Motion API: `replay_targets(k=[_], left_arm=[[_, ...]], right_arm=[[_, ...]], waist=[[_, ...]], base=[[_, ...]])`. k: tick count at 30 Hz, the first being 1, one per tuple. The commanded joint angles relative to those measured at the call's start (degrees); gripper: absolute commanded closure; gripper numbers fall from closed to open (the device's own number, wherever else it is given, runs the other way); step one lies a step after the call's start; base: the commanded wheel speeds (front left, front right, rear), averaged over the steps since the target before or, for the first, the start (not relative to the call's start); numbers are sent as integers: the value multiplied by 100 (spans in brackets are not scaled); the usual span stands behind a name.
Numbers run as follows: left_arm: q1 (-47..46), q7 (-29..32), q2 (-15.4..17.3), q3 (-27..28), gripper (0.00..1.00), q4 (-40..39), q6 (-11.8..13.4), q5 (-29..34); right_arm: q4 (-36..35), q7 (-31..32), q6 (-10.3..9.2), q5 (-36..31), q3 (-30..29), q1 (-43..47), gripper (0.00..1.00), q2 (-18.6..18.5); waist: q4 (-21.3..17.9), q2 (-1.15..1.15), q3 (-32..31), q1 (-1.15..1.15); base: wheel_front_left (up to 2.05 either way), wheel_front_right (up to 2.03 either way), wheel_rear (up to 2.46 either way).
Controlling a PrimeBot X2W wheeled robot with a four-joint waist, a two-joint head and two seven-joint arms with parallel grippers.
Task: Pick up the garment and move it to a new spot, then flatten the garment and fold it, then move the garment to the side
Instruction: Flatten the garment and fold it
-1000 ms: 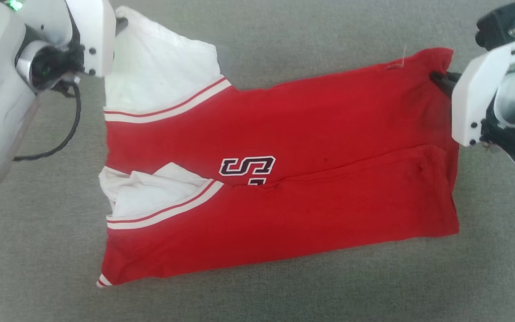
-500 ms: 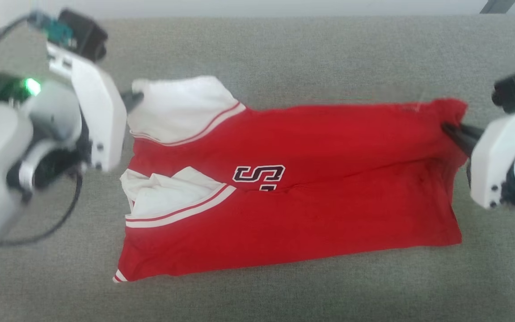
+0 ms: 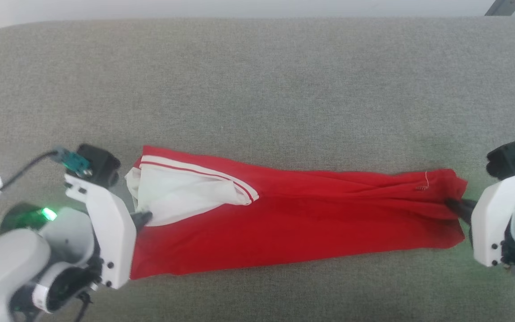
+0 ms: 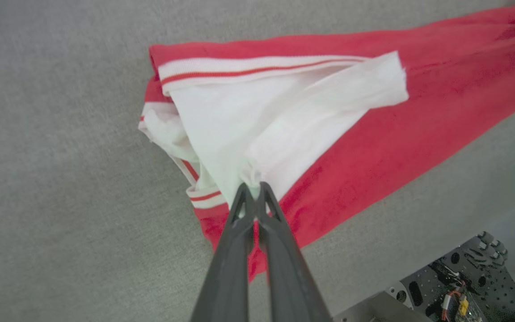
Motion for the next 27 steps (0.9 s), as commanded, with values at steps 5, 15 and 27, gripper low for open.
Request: replay_targets(k=[5, 15, 27], left_arm=[[358, -194, -285, -108, 100, 512, -216, -226], [611, -738, -571, -43, 0, 1159, -567, -260], [1171, -2735, -539, 412, 0, 1165, -572, 259]], right_arm=[[411, -169, -9, 22, 235, -151, 65, 41], [629, -243, -9, 234, 188, -146, 0, 99], [540, 174, -8, -86, -787, -12, 0, 458]], waist=[[13, 0, -66, 0], [52, 0, -375, 0], [190, 0, -566, 0]], base=[[0, 0, 0], [0, 0, 0], [0, 0, 0]])
